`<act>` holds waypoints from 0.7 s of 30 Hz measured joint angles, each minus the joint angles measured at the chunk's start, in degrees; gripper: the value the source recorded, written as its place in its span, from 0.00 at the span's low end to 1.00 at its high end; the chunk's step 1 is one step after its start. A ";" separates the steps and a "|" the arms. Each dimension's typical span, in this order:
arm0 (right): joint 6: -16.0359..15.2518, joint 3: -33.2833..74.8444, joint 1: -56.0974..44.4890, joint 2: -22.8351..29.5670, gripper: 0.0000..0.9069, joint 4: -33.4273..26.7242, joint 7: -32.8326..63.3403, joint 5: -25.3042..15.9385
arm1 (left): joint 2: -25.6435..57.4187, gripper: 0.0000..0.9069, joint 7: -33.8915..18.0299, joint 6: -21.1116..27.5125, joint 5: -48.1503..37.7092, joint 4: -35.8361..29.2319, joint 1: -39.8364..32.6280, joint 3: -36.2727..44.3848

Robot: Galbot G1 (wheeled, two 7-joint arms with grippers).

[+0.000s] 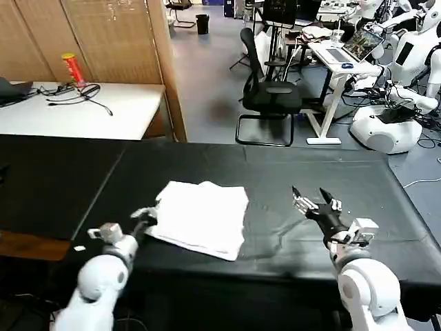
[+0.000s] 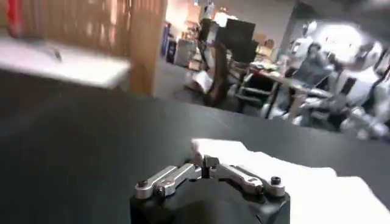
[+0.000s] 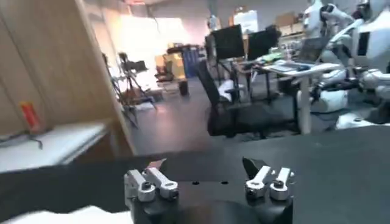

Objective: Fold and organize the clothes.

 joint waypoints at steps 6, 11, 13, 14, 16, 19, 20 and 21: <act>-0.07 -0.51 0.25 0.34 0.97 -1.15 -0.12 -0.33 | 9.42 0.00 0.18 -1.30 1.08 -0.92 1.94 -4.65; 0.21 -0.84 0.44 0.74 0.97 -2.14 -0.26 -0.37 | 17.45 0.00 -0.31 -1.38 -0.29 -2.11 3.75 -9.77; 0.35 -0.92 0.44 0.89 0.97 -2.43 -0.29 -0.37 | 20.32 0.00 -0.91 -0.80 -1.21 -3.19 4.47 -12.08; 0.40 -0.97 0.43 0.99 0.97 -2.55 -0.30 -0.38 | 21.45 0.00 -1.38 -0.34 -1.63 -3.91 4.81 -13.20; 0.48 -1.02 0.32 1.28 0.97 -2.69 -0.31 -0.61 | 22.71 0.00 -2.97 0.87 -2.14 -6.08 5.11 -14.45; 0.53 -1.01 -0.26 1.51 0.97 -2.66 -0.33 -1.25 | 23.23 0.00 -5.58 2.21 -1.78 -10.43 4.81 -14.58; 0.55 -1.00 -0.45 1.54 0.97 -2.58 -0.36 -1.50 | 23.07 0.00 -6.54 2.66 -1.76 -11.97 4.53 -14.07; 0.62 -0.99 -0.67 1.59 0.97 -2.47 -0.41 -1.86 | 22.68 0.00 -7.00 2.96 -1.74 -13.52 4.46 -13.28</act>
